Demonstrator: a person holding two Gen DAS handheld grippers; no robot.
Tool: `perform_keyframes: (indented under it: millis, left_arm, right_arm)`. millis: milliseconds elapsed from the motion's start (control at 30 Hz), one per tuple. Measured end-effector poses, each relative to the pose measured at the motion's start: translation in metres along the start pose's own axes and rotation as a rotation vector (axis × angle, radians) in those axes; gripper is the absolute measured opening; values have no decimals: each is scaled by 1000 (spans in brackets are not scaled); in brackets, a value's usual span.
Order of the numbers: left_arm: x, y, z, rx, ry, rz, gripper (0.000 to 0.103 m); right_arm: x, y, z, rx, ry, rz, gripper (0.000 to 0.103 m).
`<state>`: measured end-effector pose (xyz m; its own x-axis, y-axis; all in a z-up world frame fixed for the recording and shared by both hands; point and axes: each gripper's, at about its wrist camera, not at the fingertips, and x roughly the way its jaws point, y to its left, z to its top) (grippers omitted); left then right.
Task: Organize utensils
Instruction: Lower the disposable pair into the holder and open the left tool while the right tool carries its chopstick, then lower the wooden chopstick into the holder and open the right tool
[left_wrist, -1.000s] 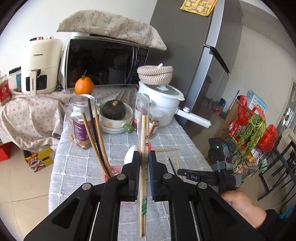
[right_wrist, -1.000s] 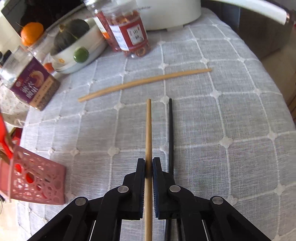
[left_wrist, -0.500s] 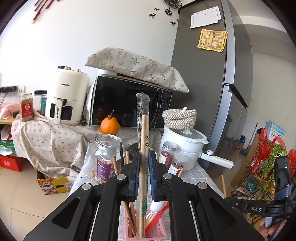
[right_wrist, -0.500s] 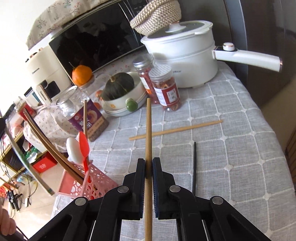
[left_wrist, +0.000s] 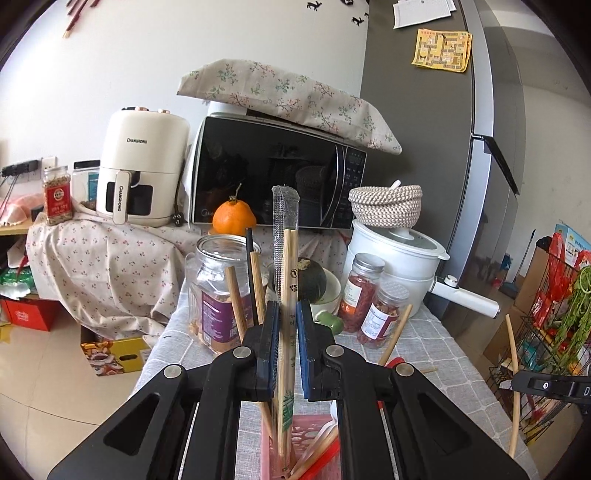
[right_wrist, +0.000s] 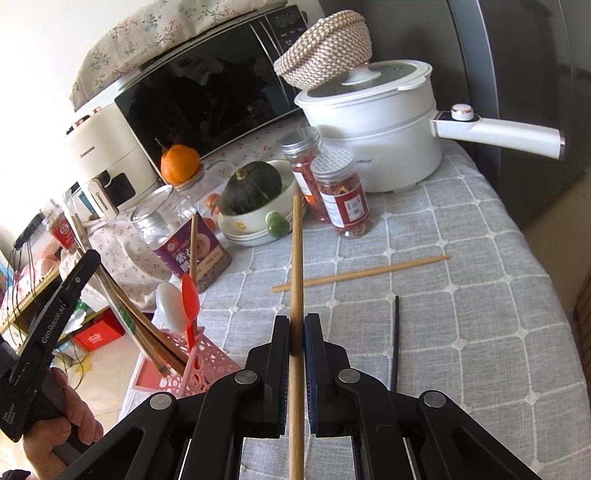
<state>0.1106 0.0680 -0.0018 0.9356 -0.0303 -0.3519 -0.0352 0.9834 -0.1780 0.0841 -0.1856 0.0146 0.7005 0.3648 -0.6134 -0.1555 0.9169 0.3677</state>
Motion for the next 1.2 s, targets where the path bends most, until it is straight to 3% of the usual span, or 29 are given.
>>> perform_keyframes:
  millis: [133, 300, 567, 867, 1200]
  left_arm:
    - [5, 1, -5, 2, 68, -12, 11]
    - [10, 6, -11, -29, 212, -43, 13]
    - [-7, 13, -10, -48, 350, -70, 20]
    - [-26, 19, -12, 9, 445, -29, 32]
    - [-21, 38, -25, 50, 557, 11, 32]
  right_arm:
    - [-5, 2, 1, 0, -21, 6, 6]
    - [-12, 11, 3, -10, -59, 23, 6]
    - [-23, 34, 9, -16, -168, 67, 6]
    - [-25, 66, 17, -11, -311, 91, 6]
    - [0, 99, 22, 14, -421, 50, 6]
